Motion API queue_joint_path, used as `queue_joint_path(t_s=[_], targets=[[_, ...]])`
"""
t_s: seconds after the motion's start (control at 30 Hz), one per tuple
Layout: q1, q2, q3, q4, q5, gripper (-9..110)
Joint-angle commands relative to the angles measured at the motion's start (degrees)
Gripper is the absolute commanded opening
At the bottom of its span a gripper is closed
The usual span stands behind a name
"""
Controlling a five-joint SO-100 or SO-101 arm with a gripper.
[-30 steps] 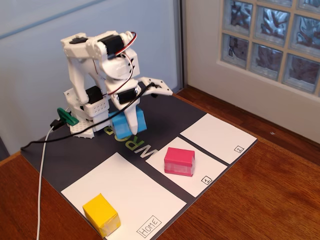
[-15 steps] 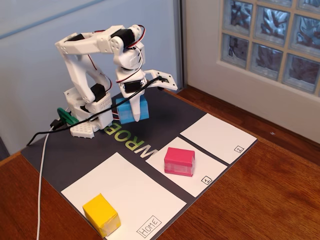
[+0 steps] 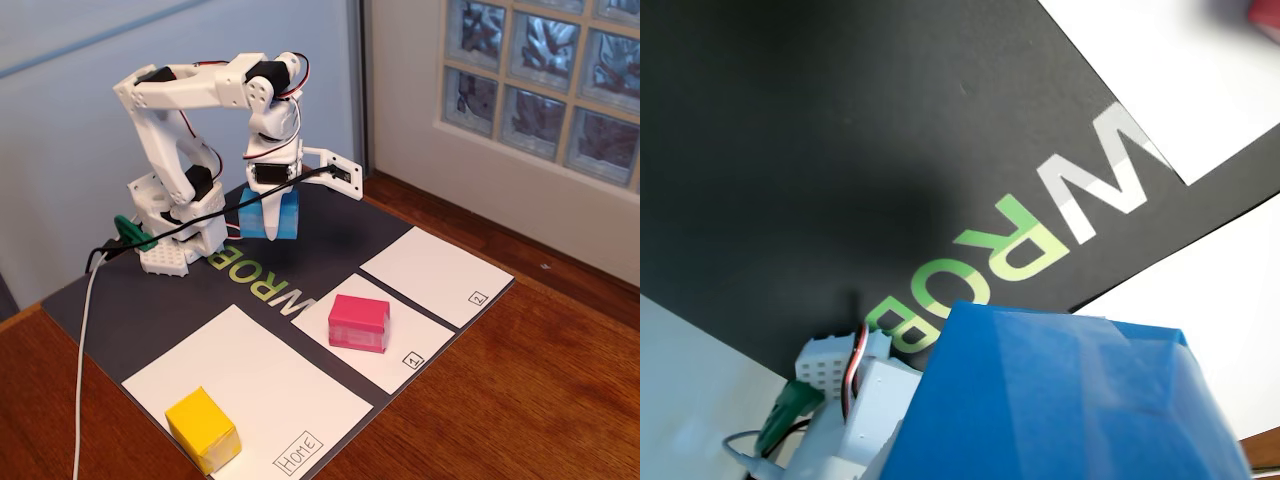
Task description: Move box blue to zone 2
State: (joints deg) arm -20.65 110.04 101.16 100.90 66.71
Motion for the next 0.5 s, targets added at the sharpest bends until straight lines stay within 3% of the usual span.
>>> queue_joint_path(t_s=[0.0, 0.47], targets=[[-1.58, 1.85, -0.26, 5.71, 2.81, 0], [-10.9, -7.12, -0.88, -11.43, 28.21, -1]])
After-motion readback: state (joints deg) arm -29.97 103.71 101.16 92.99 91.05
